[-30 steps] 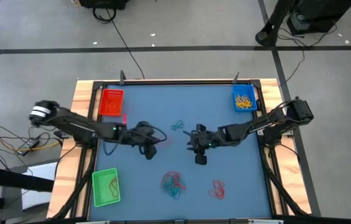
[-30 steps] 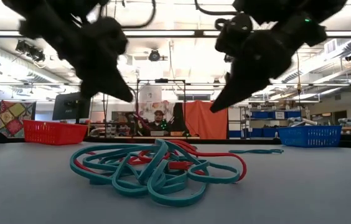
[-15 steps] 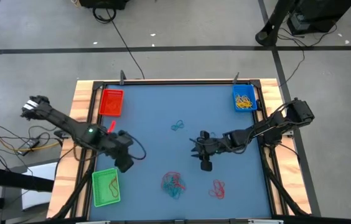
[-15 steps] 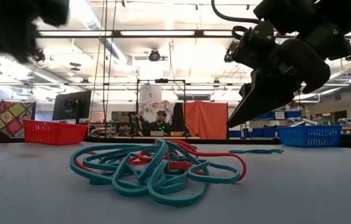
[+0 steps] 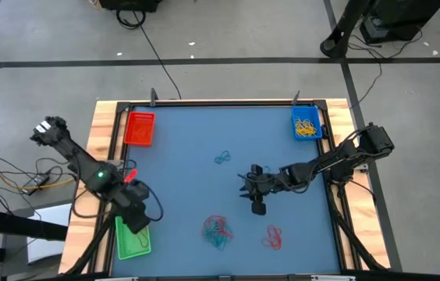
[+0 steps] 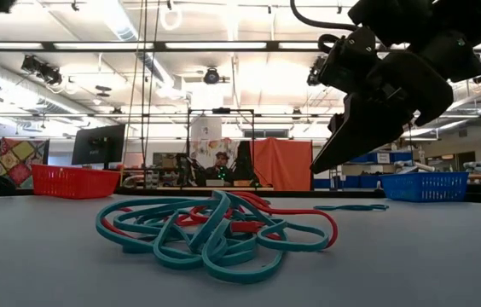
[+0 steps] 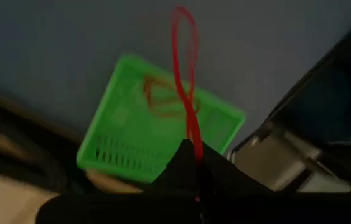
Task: Sort rubber bands into baskets
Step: Put the red rubber band into the green basket
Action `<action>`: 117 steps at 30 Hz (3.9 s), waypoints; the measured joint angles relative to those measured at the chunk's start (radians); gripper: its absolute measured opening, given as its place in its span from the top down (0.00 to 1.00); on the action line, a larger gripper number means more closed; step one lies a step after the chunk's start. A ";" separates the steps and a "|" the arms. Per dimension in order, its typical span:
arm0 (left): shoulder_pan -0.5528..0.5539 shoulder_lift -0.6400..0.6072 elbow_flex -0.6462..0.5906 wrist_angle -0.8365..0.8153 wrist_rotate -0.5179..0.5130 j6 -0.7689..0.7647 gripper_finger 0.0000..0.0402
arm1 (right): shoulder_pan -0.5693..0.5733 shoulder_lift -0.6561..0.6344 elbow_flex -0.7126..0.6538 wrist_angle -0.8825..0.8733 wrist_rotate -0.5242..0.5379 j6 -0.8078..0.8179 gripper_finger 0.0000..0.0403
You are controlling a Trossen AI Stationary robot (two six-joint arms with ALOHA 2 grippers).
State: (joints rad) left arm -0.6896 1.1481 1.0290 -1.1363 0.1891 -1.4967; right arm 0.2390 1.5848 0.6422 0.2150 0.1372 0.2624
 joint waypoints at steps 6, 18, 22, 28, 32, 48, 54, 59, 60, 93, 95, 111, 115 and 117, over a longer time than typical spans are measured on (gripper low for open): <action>-0.075 0.071 0.000 -0.012 0.079 -0.085 1.00 | 0.015 0.000 0.000 -0.003 0.000 0.007 0.72; -0.109 0.174 -0.001 -0.092 0.243 -0.090 1.00 | 0.006 0.000 0.000 0.001 0.000 0.034 0.72; -0.118 0.175 -0.001 -0.050 0.243 -0.128 1.00 | 0.009 0.000 0.000 0.000 0.000 0.045 0.72; -0.114 0.207 -0.001 -0.030 0.209 -0.099 1.00 | 0.009 0.000 0.000 -0.005 0.001 0.044 0.72; -0.100 0.242 -0.001 -0.034 0.094 -0.033 0.99 | 0.009 0.000 0.000 -0.004 0.015 0.034 0.72; -0.135 0.275 -0.001 0.014 -0.035 -0.029 0.68 | 0.040 0.000 0.001 0.000 0.031 0.040 0.65; -0.105 0.275 -0.002 0.020 -0.335 0.056 0.65 | 0.075 0.000 0.001 -0.156 -0.196 0.008 0.64; -0.048 0.275 -0.002 0.125 -0.501 0.193 0.67 | 0.122 -0.003 0.008 -0.319 -0.236 0.028 0.66; -0.035 0.275 -0.002 0.152 -0.534 0.231 0.67 | 0.128 -0.005 0.008 -0.340 -0.246 0.034 0.67; 0.381 0.698 -0.003 1.292 -0.525 1.310 0.67 | 0.389 0.001 0.108 -0.559 -0.230 0.086 0.68; 0.409 0.698 -0.003 1.302 -0.481 1.322 0.67 | 0.400 0.001 0.108 -0.555 -0.229 0.085 0.68; 0.404 0.697 0.001 1.337 -0.486 1.148 0.67 | 0.488 0.097 0.118 -0.522 -0.026 0.131 0.87; 0.376 0.697 0.002 1.382 -0.527 1.150 0.67 | 0.489 0.040 0.108 -0.536 0.016 0.147 0.98; 0.374 0.697 0.003 1.408 -0.527 1.151 0.67 | 0.490 0.009 0.102 -0.562 0.068 0.148 0.97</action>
State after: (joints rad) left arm -0.3161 1.8446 1.0321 0.2715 -0.3381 -0.3461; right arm 0.7287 1.5943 0.7446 -0.3469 0.2053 0.4102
